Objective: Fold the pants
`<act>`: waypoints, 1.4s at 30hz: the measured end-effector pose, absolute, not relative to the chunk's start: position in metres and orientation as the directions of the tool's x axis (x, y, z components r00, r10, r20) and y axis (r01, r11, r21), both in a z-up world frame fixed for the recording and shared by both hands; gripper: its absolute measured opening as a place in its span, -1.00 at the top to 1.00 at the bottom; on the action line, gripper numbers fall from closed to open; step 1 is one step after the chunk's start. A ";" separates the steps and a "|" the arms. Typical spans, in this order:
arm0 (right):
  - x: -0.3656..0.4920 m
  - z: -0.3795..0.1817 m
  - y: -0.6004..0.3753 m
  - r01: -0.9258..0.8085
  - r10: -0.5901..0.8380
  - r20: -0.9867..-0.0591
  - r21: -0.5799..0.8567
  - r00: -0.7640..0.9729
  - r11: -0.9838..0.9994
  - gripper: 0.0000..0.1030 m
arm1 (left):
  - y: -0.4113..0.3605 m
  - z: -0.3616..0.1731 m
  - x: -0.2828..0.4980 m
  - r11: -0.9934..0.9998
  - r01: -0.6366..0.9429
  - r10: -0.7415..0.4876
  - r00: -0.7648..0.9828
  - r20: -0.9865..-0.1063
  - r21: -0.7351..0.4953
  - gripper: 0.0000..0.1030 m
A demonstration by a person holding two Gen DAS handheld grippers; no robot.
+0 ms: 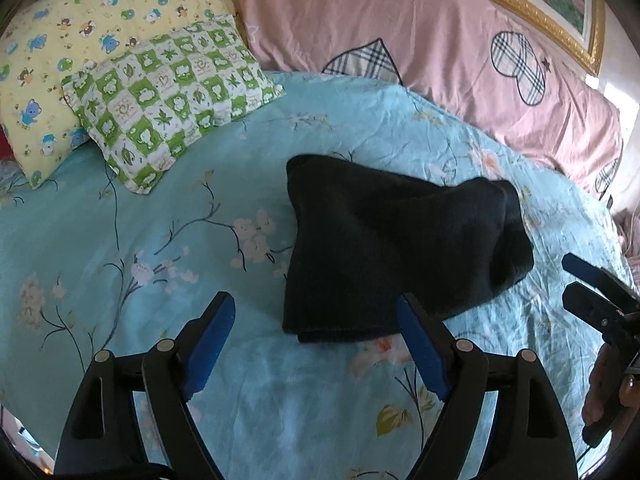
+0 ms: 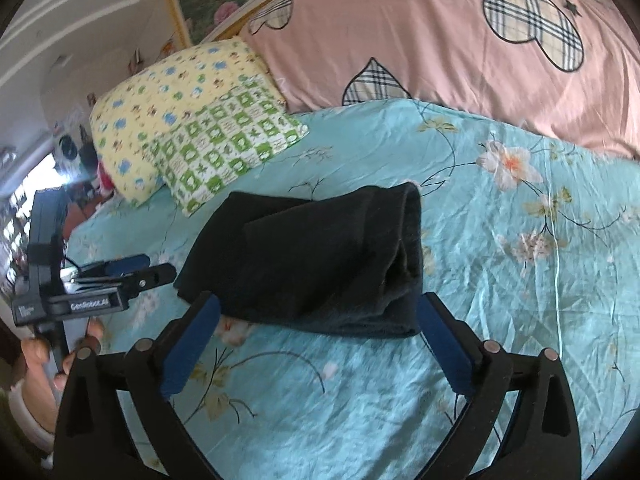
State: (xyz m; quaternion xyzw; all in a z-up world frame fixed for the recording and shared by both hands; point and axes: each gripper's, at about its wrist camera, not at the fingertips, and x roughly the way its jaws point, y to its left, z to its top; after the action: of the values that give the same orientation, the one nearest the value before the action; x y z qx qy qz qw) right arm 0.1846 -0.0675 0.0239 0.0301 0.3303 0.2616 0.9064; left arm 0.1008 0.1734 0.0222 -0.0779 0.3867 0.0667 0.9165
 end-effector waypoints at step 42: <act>0.182 -0.009 -0.051 -0.506 0.452 -0.648 0.117 0.613 0.855 -0.98 | 0.163 -0.015 0.101 0.972 -0.228 0.188 0.640 -0.745 0.050 -0.64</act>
State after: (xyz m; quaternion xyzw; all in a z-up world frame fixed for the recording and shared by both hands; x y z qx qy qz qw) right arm 0.1817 -0.0515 -0.0094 -0.0387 0.3497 0.2668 0.8973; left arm 0.1015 0.1629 -0.0153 -0.0244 0.4083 0.1149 0.9053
